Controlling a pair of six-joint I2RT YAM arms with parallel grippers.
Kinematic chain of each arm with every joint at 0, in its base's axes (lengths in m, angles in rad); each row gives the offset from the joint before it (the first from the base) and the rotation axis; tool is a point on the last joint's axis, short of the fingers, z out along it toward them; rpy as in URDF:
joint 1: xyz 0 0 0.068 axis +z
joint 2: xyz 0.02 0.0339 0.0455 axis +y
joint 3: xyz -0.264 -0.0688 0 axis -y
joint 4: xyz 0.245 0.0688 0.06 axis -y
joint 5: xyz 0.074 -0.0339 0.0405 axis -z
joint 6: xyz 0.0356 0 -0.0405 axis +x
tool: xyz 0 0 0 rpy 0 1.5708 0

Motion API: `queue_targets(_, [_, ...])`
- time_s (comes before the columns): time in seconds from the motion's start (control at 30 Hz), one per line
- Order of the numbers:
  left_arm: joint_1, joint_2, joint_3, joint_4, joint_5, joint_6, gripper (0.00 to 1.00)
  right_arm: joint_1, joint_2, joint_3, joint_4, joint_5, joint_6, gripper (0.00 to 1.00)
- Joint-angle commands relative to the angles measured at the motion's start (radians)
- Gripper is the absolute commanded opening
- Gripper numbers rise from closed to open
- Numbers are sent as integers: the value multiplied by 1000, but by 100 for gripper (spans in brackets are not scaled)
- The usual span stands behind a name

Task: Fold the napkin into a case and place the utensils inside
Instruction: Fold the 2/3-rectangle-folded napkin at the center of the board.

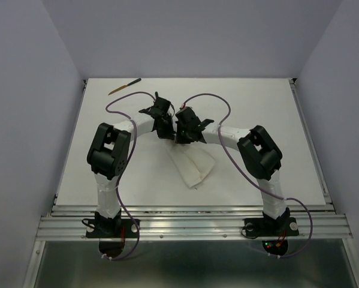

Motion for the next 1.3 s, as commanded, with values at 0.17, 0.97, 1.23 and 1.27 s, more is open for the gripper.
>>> queue_targets(0.17, [33, -143, -1, -51, 72, 11, 0, 1, 86, -22, -85, 129, 90, 1])
queue_targets(0.97, [53, -45, -130, 36, 37, -30, 0, 1, 67, -13, -123, 169, 133, 1])
queue_targets(1.23, [56, -43, -90, 41, 26, -21, 0, 1, 42, 6, -123, 161, 144, 1])
queue_targets(1.27, [56, -34, -64, 36, 32, -18, 0, 1, 41, 15, -129, 149, 147, 1])
